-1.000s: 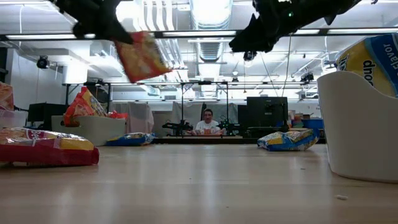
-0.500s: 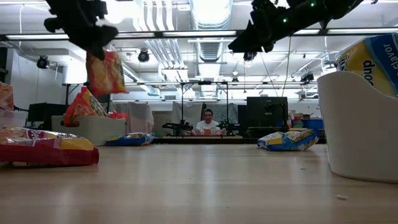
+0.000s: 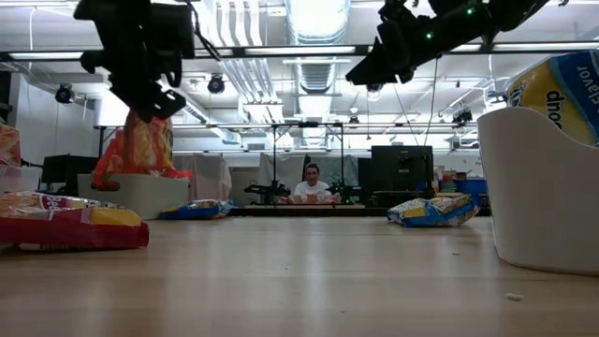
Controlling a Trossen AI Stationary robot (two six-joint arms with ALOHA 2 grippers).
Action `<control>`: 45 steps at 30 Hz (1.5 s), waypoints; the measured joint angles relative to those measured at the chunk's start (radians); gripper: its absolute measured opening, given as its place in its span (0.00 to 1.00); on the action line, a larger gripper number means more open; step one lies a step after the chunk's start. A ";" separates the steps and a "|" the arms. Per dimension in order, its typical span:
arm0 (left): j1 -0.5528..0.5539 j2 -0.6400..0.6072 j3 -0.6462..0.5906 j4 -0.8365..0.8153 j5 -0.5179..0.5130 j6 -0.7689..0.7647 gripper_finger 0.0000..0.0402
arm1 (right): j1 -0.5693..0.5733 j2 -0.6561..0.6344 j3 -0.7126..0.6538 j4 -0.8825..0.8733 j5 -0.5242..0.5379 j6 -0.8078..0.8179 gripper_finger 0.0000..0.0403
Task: Sort Maruchan noodles
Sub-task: Put the orange noodle pack into the gray bin
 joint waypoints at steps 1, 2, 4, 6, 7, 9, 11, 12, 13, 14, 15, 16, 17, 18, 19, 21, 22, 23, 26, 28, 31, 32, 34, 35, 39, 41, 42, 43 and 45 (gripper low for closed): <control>0.002 0.013 0.000 0.004 0.000 0.000 0.05 | 0.000 0.000 -0.003 0.000 0.000 0.000 0.58; 0.005 0.027 0.000 0.009 0.000 0.000 0.05 | 0.000 0.000 -0.005 -0.002 0.000 0.000 0.58; 0.011 0.055 0.000 0.013 0.010 -0.002 0.05 | 0.000 0.000 -0.005 -0.004 0.000 0.000 0.58; 0.018 0.081 0.000 0.014 0.030 -0.003 0.05 | 0.000 0.000 -0.005 -0.004 0.000 -0.004 0.58; 0.022 0.094 0.000 0.013 0.038 -0.004 0.05 | 0.000 0.000 -0.005 -0.004 0.000 -0.011 0.58; 0.026 0.123 0.000 0.015 0.049 -0.004 0.05 | 0.000 0.000 -0.005 -0.003 0.000 -0.019 0.58; 0.026 0.148 0.000 0.016 0.057 -0.004 0.05 | 0.000 0.000 -0.005 0.001 0.000 -0.027 0.58; 0.026 0.159 0.000 0.016 0.060 -0.006 0.05 | 0.000 0.000 -0.005 0.003 0.000 -0.028 0.58; 0.026 0.169 0.000 0.016 0.066 -0.008 0.05 | 0.000 0.000 -0.005 0.003 0.000 -0.030 0.58; 0.027 0.179 0.000 0.018 0.079 -0.008 0.05 | 0.000 0.000 -0.005 0.003 0.000 -0.036 0.58; 0.028 0.188 0.000 0.020 0.093 -0.008 0.05 | 0.000 0.000 -0.003 0.002 0.000 -0.038 0.58; 0.030 0.196 0.000 0.020 0.107 -0.008 0.05 | 0.000 0.000 0.002 0.002 0.001 -0.043 0.58; 0.031 0.204 0.000 0.021 0.118 -0.008 0.05 | 0.000 0.000 0.007 0.003 0.001 -0.048 0.58; 0.033 0.212 0.000 0.022 0.129 -0.008 0.05 | 0.000 0.000 0.014 0.003 0.001 -0.054 0.58; 0.033 0.219 0.000 0.022 0.136 -0.009 0.05 | 0.000 0.000 0.021 0.004 0.001 -0.061 0.58; 0.033 0.233 0.000 0.022 0.138 -0.020 0.05 | 0.000 0.000 0.037 0.002 0.001 -0.068 0.58; 0.033 0.238 0.000 0.022 0.138 -0.028 0.05 | 0.000 0.000 0.045 0.003 0.001 -0.071 0.58; 0.033 0.243 0.000 0.022 0.138 -0.036 0.05 | 0.000 0.000 0.052 0.005 0.001 -0.074 0.58; 0.033 0.248 0.000 0.022 0.138 -0.045 0.07 | 0.000 0.000 0.059 0.005 0.001 -0.078 0.58; 0.033 0.243 0.000 0.021 0.145 -0.049 0.09 | 0.000 0.000 0.059 -0.003 0.001 -0.083 0.58; 0.033 0.224 0.001 0.015 0.163 -0.048 0.14 | 0.000 0.000 0.059 -0.006 0.001 -0.090 0.58; 0.033 0.218 0.001 0.014 0.166 -0.045 0.17 | 0.000 0.000 0.059 -0.006 0.001 -0.090 0.58; 0.033 0.206 0.005 0.007 0.171 -0.040 0.22 | -0.002 0.000 0.059 -0.006 0.001 -0.090 0.58; 0.033 0.198 0.006 0.003 0.171 -0.040 0.24 | -0.002 0.000 0.059 -0.006 0.001 -0.090 0.58; 0.031 0.157 0.029 -0.014 0.170 -0.020 0.33 | -0.003 0.000 0.059 -0.006 0.001 -0.090 0.58; 0.030 0.131 0.047 -0.016 0.158 0.011 0.36 | -0.003 0.000 0.059 -0.006 0.001 -0.090 0.58; 0.030 0.119 0.056 -0.013 0.146 0.028 0.37 | -0.003 0.000 0.059 -0.006 0.001 -0.090 0.58; 0.030 0.108 0.065 -0.009 0.129 0.039 0.38 | -0.003 0.000 0.059 -0.006 0.001 -0.090 0.58; 0.030 0.084 0.078 0.016 0.091 0.066 0.38 | -0.003 0.000 0.059 -0.005 0.001 -0.094 0.58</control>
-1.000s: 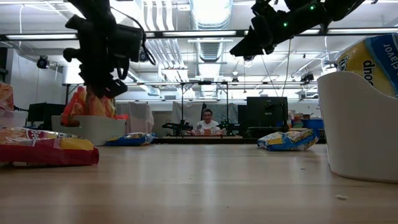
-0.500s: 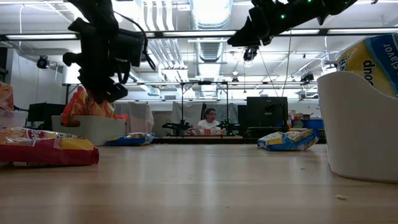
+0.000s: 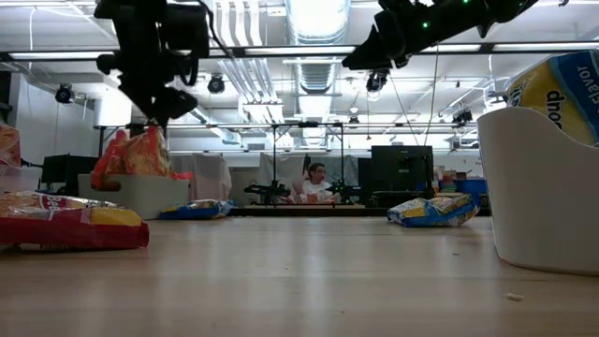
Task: Sort Maruchan noodles
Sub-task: Put the orange noodle pack into the gray bin
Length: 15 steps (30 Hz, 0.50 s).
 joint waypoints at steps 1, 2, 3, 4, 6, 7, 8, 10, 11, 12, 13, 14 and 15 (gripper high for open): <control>0.001 -0.011 0.002 0.021 -0.026 0.016 0.38 | -0.001 0.000 0.000 0.001 0.000 -0.002 0.58; 0.004 -0.019 0.003 0.038 -0.055 0.029 0.38 | -0.003 0.000 0.000 0.003 0.000 -0.002 0.58; 0.008 -0.025 0.002 0.054 -0.080 0.036 0.38 | -0.003 0.000 0.000 0.006 0.000 -0.002 0.58; 0.014 -0.028 0.001 0.064 -0.103 0.041 0.38 | -0.004 0.000 0.000 0.007 0.000 -0.002 0.58; 0.030 -0.029 0.001 0.072 -0.133 0.040 0.37 | -0.005 0.000 0.000 0.007 0.001 -0.003 0.58; 0.039 -0.026 0.000 0.074 -0.142 0.038 0.36 | -0.005 0.000 0.000 0.007 0.001 -0.005 0.58; 0.047 -0.020 -0.002 0.080 -0.146 0.037 0.35 | -0.005 0.000 0.000 0.007 0.001 -0.007 0.58; 0.066 -0.005 -0.010 0.094 -0.146 0.036 0.34 | -0.009 0.000 0.000 0.008 0.000 -0.010 0.58; 0.072 0.004 -0.015 0.098 -0.145 0.036 0.33 | -0.010 0.000 0.000 0.009 0.000 -0.010 0.58; 0.076 0.015 -0.019 0.102 -0.145 0.035 0.32 | -0.010 0.000 0.000 0.010 0.000 -0.010 0.58; 0.080 0.026 -0.023 0.103 -0.145 0.035 0.32 | -0.011 0.000 0.000 0.010 0.000 -0.010 0.58; 0.084 0.036 -0.028 0.103 -0.145 0.035 0.31 | -0.011 0.000 0.000 0.011 0.000 -0.011 0.58; 0.087 0.047 -0.033 0.104 -0.141 0.031 0.30 | -0.012 0.000 0.000 0.011 0.000 -0.011 0.58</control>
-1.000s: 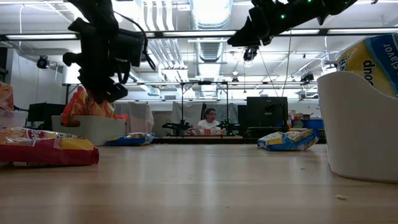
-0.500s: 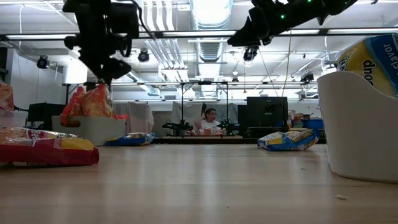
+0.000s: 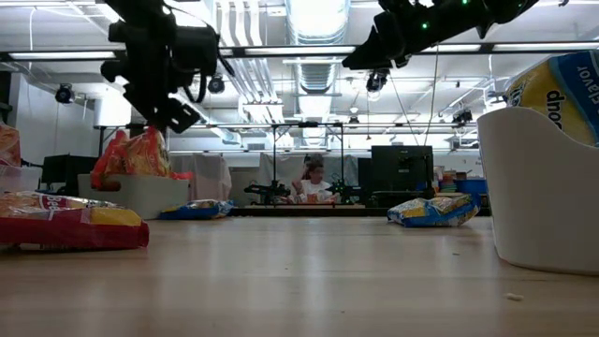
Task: Sort Maruchan noodles
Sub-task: Put the orange noodle pack into the gray bin, then put the blue noodle pack into the white bin
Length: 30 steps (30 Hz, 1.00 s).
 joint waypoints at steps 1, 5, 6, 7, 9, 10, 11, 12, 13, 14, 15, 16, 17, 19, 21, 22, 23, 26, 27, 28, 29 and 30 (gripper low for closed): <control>0.002 0.011 -0.004 0.005 0.004 -0.002 0.30 | -0.001 0.000 0.000 0.000 0.000 0.000 0.58; 0.007 0.048 -0.030 0.034 0.021 -0.008 0.28 | -0.003 0.000 0.000 0.000 0.000 0.000 0.58; 0.008 0.057 -0.038 0.042 0.027 -0.014 0.28 | -0.003 0.000 0.000 0.000 0.000 0.000 0.58; 0.008 0.067 -0.044 0.043 0.029 -0.022 0.28 | -0.003 0.000 0.000 0.000 0.000 0.000 0.58; 0.009 0.084 -0.050 0.042 0.029 -0.039 0.28 | -0.003 0.000 0.000 0.000 0.000 0.000 0.58; 0.009 0.092 -0.051 0.043 0.029 -0.046 0.28 | -0.003 0.000 0.000 0.000 0.000 0.000 0.58; 0.009 0.100 -0.052 0.043 0.029 -0.050 0.28 | -0.003 0.000 0.000 0.000 0.000 0.000 0.58; 0.009 0.105 -0.052 0.043 0.029 -0.051 0.28 | -0.003 0.000 0.000 0.000 0.000 0.000 0.58; 0.009 0.110 -0.052 0.044 0.029 -0.052 0.28 | -0.003 0.000 0.000 0.000 0.000 0.000 0.58; 0.009 0.113 -0.052 0.044 0.029 -0.052 0.28 | -0.003 0.000 0.000 0.000 0.000 0.000 0.58; 0.009 0.113 -0.052 0.044 0.029 -0.052 0.28 | -0.003 0.000 0.000 0.000 0.000 0.000 0.58; 0.009 0.112 -0.052 0.044 0.030 -0.052 0.28 | -0.003 0.000 0.000 0.000 0.000 0.000 0.58; 0.009 0.109 -0.052 0.044 0.030 -0.052 0.28 | -0.003 0.000 0.000 0.000 0.000 0.000 0.58; 0.005 0.097 -0.053 0.044 0.032 -0.052 0.28 | -0.003 0.000 0.000 0.000 0.000 0.000 0.58; -0.003 0.081 -0.053 0.044 0.034 -0.052 0.28 | -0.003 0.000 0.000 0.000 0.000 -0.002 0.58; -0.010 0.073 -0.053 0.044 0.034 -0.052 0.28 | -0.004 0.000 0.000 0.000 0.000 -0.003 0.58; -0.016 0.066 -0.053 0.043 0.034 -0.050 0.28 | -0.004 0.000 0.000 0.000 0.000 -0.003 0.58; -0.040 0.034 -0.053 0.043 0.034 -0.045 0.28 | -0.005 0.000 0.000 0.002 0.000 -0.012 0.58; -0.049 0.022 -0.053 0.043 0.034 -0.041 0.28 | -0.005 0.000 0.000 0.004 0.000 -0.014 0.58; -0.060 0.012 -0.053 0.043 0.034 -0.037 0.28 | -0.005 0.000 0.000 0.006 0.000 -0.018 0.58; -0.072 0.002 -0.053 0.043 0.034 -0.032 0.28 | -0.005 0.000 0.000 0.009 0.000 -0.019 0.58; -0.085 -0.008 -0.053 0.043 0.034 -0.026 0.28 | -0.005 0.000 0.000 0.011 0.000 -0.021 0.58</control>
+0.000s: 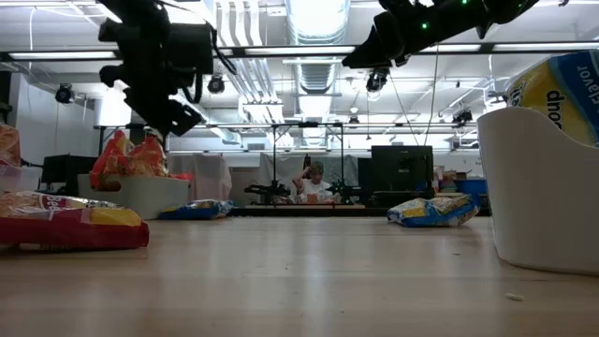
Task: Sort Maruchan noodles
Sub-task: Put the blue noodle pack into the white bin
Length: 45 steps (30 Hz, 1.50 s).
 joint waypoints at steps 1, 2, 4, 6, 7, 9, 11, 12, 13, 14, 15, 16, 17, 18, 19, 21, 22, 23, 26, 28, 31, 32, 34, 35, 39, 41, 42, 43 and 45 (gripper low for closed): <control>-0.013 -0.009 0.000 0.001 0.000 0.003 0.28 | 0.000 0.000 0.000 0.002 0.000 -0.003 0.58; -0.027 -0.019 0.000 0.001 0.000 0.004 0.28 | 0.000 0.000 0.000 0.005 0.000 -0.004 0.58; -0.055 -0.037 0.000 0.001 0.000 0.004 0.28 | 0.000 0.000 0.000 0.013 0.000 -0.005 0.58; -0.085 -0.053 0.000 0.002 0.000 0.004 0.28 | 0.000 0.000 0.000 0.018 0.000 -0.008 0.58; -0.102 -0.060 0.000 0.002 0.000 0.005 0.28 | 0.000 0.000 0.000 0.019 0.000 -0.011 0.58; -0.133 -0.071 0.000 0.011 0.001 0.025 0.28 | 0.000 0.000 0.000 0.021 0.000 -0.016 0.58; -0.162 -0.079 0.000 0.038 0.025 0.076 0.28 | 0.000 0.000 0.000 0.022 0.000 -0.016 0.58; -0.176 -0.081 0.000 0.060 0.040 0.108 0.28 | 0.000 0.000 0.000 0.022 0.000 -0.016 0.58; -0.190 -0.083 0.000 0.088 0.063 0.147 0.28 | 0.000 0.000 0.000 0.022 0.000 -0.016 0.58; -0.203 -0.084 0.000 0.117 0.092 0.189 0.28 | 0.000 0.000 0.000 0.022 0.000 -0.016 0.58; -0.216 -0.084 0.000 0.148 0.123 0.234 0.28 | 0.000 0.000 0.000 0.022 0.000 -0.016 0.58; -0.229 -0.084 0.000 0.181 0.157 0.281 0.28 | 0.000 0.000 0.000 0.022 0.000 -0.016 0.58; -0.241 -0.083 0.000 0.213 0.192 0.326 0.28 | 0.000 0.000 0.000 0.022 0.000 -0.015 0.58; -0.254 -0.082 0.000 0.244 0.221 0.369 0.28 | 0.000 0.000 0.000 0.022 0.000 -0.015 0.58; -0.266 -0.080 0.000 0.273 0.247 0.405 0.28 | 0.000 0.000 0.000 0.022 0.000 -0.015 0.58; -0.286 -0.076 0.000 0.323 0.290 0.468 0.28 | 0.000 0.000 0.000 0.022 0.000 -0.015 0.58; -0.296 -0.075 0.000 0.344 0.312 0.494 0.28 | 0.000 0.000 0.000 0.022 0.000 -0.015 0.58; -0.304 -0.075 0.000 0.362 0.336 0.519 0.28 | 0.000 0.000 0.000 0.022 0.000 -0.015 0.58; -0.334 -0.084 0.000 0.403 0.570 0.603 0.25 | 0.000 0.000 0.000 0.011 0.000 -0.014 0.58; -0.370 -0.102 -0.007 0.456 0.802 0.637 0.20 | 0.000 0.000 0.000 0.004 0.000 -0.013 0.58; -0.440 -0.154 -0.056 0.616 1.038 0.690 0.06 | 0.000 0.000 0.000 0.003 0.000 -0.015 0.58; -0.458 -0.173 -0.078 0.664 1.069 0.705 0.03 | 0.000 0.000 0.000 0.004 0.000 -0.016 0.58; -0.479 -0.216 -0.123 0.740 1.054 0.711 0.03 | 0.000 0.000 0.000 0.006 0.000 -0.021 0.58; -0.481 -0.239 -0.145 0.769 1.035 0.711 0.04 | 0.000 0.000 0.000 0.008 0.000 -0.023 0.58; -0.479 -0.314 -0.223 0.839 1.016 0.711 0.01 | 0.000 0.000 0.000 0.016 0.000 -0.024 0.58; -0.479 -0.346 -0.253 0.870 1.017 0.702 0.01 | 0.000 0.000 0.000 0.017 0.000 -0.024 0.58; -0.479 -0.359 -0.267 0.891 1.016 0.698 0.01 | 0.000 0.000 0.000 0.018 0.000 -0.024 0.58; -0.479 -0.372 -0.280 0.911 1.017 0.693 0.00 | 0.000 0.000 0.000 0.020 0.000 -0.024 0.58; -0.479 -0.391 -0.304 0.922 1.016 0.685 0.00 | 0.000 0.000 0.000 0.023 0.000 -0.024 0.58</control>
